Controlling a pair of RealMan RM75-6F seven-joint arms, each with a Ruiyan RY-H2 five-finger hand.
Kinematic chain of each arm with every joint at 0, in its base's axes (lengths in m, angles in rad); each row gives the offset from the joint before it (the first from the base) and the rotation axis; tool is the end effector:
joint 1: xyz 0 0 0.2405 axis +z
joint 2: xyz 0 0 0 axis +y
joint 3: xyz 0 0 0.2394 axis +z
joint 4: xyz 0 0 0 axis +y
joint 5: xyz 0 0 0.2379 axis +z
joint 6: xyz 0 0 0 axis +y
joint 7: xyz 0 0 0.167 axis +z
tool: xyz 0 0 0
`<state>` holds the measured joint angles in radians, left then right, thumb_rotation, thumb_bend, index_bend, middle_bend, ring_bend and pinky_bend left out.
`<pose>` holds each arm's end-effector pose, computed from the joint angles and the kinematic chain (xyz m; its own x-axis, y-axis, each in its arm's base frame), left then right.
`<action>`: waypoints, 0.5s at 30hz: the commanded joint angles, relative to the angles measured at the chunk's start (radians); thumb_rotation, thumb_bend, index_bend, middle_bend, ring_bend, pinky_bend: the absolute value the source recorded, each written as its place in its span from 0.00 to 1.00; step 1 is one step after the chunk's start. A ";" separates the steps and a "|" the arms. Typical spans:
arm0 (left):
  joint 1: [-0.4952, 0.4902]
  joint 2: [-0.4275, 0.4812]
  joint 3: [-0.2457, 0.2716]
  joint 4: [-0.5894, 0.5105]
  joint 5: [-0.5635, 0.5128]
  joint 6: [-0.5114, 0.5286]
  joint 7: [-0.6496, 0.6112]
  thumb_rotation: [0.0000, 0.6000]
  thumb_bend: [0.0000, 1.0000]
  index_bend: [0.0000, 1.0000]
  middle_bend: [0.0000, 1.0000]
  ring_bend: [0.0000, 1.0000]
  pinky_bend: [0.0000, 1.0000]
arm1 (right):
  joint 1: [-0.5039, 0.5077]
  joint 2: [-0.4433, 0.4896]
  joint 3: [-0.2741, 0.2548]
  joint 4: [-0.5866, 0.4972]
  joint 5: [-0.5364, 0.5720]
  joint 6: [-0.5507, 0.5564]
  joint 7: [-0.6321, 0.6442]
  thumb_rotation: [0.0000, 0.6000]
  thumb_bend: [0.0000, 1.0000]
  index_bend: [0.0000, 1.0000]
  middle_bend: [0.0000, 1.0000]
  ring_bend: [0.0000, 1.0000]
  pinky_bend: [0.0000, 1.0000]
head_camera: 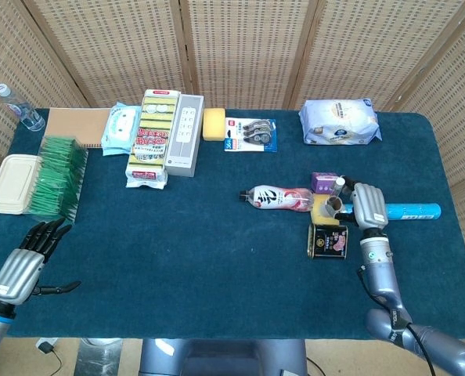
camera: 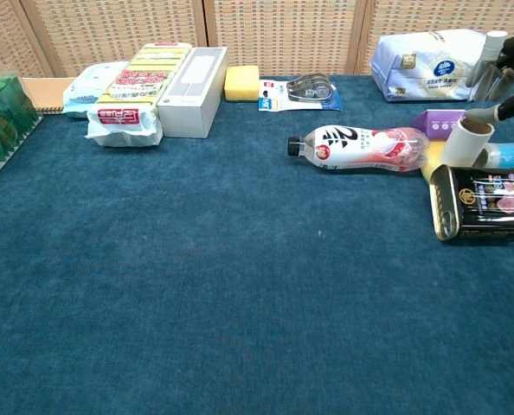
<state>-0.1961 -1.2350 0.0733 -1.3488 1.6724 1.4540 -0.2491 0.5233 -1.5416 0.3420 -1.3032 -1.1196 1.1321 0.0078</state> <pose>-0.3166 0.2116 0.0814 0.3419 0.1457 0.9284 0.9203 -0.2518 -0.2994 -0.2275 -0.3878 0.0333 0.0955 0.0008 0.9954 -0.9954 -0.0075 0.0955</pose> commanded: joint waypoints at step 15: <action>0.000 -0.001 0.000 0.001 -0.001 -0.003 0.001 0.64 0.00 0.00 0.00 0.00 0.03 | 0.011 -0.018 0.004 0.015 0.010 0.029 -0.045 1.00 0.31 0.53 0.64 0.67 0.67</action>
<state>-0.1962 -1.2357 0.0734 -1.3476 1.6717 1.4512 -0.2484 0.5337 -1.5596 0.3457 -1.2878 -1.1099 1.1607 -0.0358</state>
